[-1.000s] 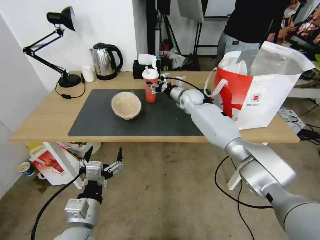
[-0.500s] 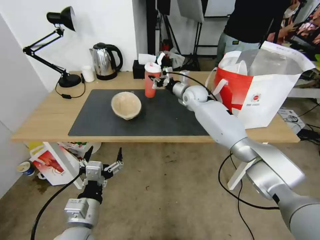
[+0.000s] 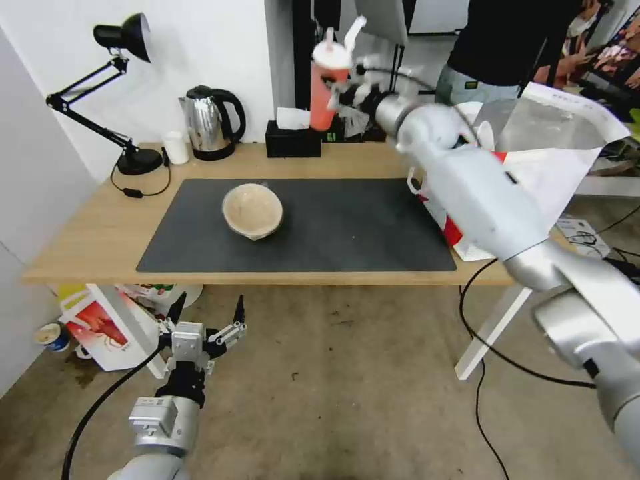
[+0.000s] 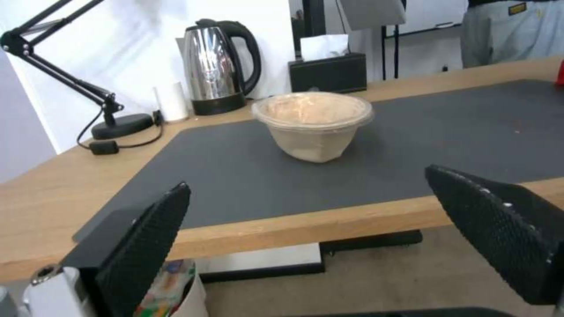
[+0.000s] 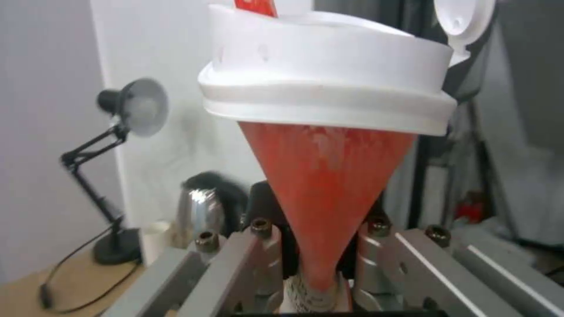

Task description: Pick up the trash from the table and place it into the takeout bag.

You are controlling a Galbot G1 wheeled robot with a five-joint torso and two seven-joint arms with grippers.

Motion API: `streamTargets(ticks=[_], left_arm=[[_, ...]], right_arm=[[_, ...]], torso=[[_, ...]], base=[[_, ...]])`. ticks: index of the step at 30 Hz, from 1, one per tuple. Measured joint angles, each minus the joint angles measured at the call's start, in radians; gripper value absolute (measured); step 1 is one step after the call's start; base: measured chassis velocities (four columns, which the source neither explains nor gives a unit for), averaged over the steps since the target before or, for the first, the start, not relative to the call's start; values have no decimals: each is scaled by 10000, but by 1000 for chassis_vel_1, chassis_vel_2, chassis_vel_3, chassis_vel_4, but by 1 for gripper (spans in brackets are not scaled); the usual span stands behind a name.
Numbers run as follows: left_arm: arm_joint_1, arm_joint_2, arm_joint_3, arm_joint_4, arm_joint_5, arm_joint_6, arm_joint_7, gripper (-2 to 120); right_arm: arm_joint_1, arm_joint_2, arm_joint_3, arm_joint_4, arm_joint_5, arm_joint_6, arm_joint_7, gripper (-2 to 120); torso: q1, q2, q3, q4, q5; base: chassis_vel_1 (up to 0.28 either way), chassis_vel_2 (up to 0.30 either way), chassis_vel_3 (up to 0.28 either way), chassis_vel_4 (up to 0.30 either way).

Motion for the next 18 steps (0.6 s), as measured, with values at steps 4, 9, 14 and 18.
streamTargets(ticks=[4, 9, 14, 18], left_arm=[[0, 0, 0, 0, 0, 0, 0, 100], [0, 0, 0, 0, 0, 0, 0, 100], [0, 0, 0, 0, 0, 0, 0, 100], [0, 0, 0, 0, 0, 0, 0, 100]], right_arm=[[297, -447, 97, 312, 251, -164, 218, 10], [576, -1089, 164, 690, 627, -312, 405, 10], [726, -1925, 175, 1121, 870, -544, 685, 10], [600, -2450, 210, 1506, 875, -941, 977, 10]], torso=[[0, 0, 0, 0, -1], [0, 0, 0, 1, 0], [0, 0, 0, -1, 1], [0, 0, -1, -1, -2]], base=[[0, 0, 0, 0], [0, 0, 0, 0], [0, 0, 0, 0], [0, 0, 0, 0]])
